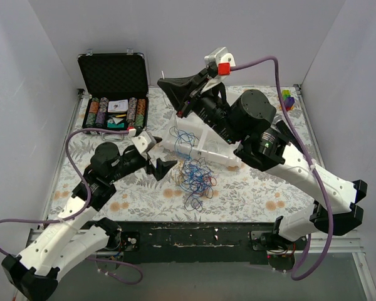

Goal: Untangle the cables

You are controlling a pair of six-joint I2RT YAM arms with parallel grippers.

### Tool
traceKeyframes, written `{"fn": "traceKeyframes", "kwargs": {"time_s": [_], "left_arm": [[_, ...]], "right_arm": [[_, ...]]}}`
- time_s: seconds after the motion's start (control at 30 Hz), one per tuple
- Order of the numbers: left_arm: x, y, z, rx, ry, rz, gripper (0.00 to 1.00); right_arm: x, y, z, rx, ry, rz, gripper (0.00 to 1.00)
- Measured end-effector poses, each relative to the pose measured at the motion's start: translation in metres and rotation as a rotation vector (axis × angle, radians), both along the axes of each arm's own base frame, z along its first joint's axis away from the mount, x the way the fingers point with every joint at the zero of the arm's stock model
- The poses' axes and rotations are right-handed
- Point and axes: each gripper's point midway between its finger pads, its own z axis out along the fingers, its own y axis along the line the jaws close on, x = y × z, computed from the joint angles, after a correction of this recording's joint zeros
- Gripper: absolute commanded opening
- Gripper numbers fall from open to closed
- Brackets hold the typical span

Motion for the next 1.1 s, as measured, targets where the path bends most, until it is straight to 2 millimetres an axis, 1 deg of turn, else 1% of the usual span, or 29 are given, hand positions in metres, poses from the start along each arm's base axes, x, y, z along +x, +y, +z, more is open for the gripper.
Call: {"fn": "traceKeyframes", "kwargs": {"time_s": [0.13,0.23,0.27,0.3,0.4,0.43,0.47,0.5,0.53,0.6,0.7,0.87,1.0,1.1], "left_arm": [[0.003,-0.012,-0.002,-0.05,0.052,-0.031,0.98],[-0.003,-0.024,-0.01,-0.084,0.124,-0.09,0.98],[-0.004,-0.027,-0.013,-0.093,0.148,-0.106,0.97],[-0.005,-0.031,-0.015,-0.102,0.173,-0.121,0.92],[-0.004,-0.038,-0.023,-0.118,0.223,-0.144,0.66],[-0.003,-0.039,-0.025,-0.121,0.232,-0.144,0.51],[-0.002,-0.04,-0.026,-0.123,0.237,-0.143,0.32],[0.0,-0.041,-0.026,-0.127,0.241,-0.138,0.22],[0.001,-0.041,-0.026,-0.131,0.244,-0.13,0.14],[0.006,-0.04,-0.025,-0.143,0.239,-0.105,0.05],[0.014,-0.037,-0.023,-0.158,0.229,-0.06,0.02],[0.021,-0.03,-0.021,-0.167,0.221,-0.004,0.04],[0.018,-0.021,-0.028,-0.152,0.211,0.022,0.09],[0.01,-0.015,-0.04,-0.125,0.217,0.027,0.08]], "right_arm": [[-0.002,0.007,-0.001,-0.007,-0.003,0.018,0.01],[-0.002,0.014,-0.002,-0.016,-0.004,0.028,0.01],[-0.001,0.016,-0.003,-0.02,-0.003,0.029,0.01],[-0.002,0.018,-0.004,-0.025,-0.003,0.032,0.01],[-0.002,0.021,-0.007,-0.037,-0.002,0.034,0.01],[-0.002,0.021,-0.007,-0.04,-0.003,0.034,0.01],[-0.002,0.021,-0.007,-0.041,-0.006,0.033,0.01],[-0.002,0.021,-0.007,-0.041,-0.008,0.032,0.01],[-0.003,0.02,-0.006,-0.041,-0.01,0.033,0.01],[-0.004,0.02,-0.005,-0.04,-0.012,0.034,0.01],[-0.007,0.015,-0.003,-0.037,-0.015,0.034,0.01],[-0.007,-0.003,0.004,-0.027,-0.026,-0.004,0.01],[-0.001,-0.02,0.012,-0.035,-0.061,-0.079,0.01],[0.005,-0.031,0.019,-0.053,-0.089,-0.146,0.01]]}}
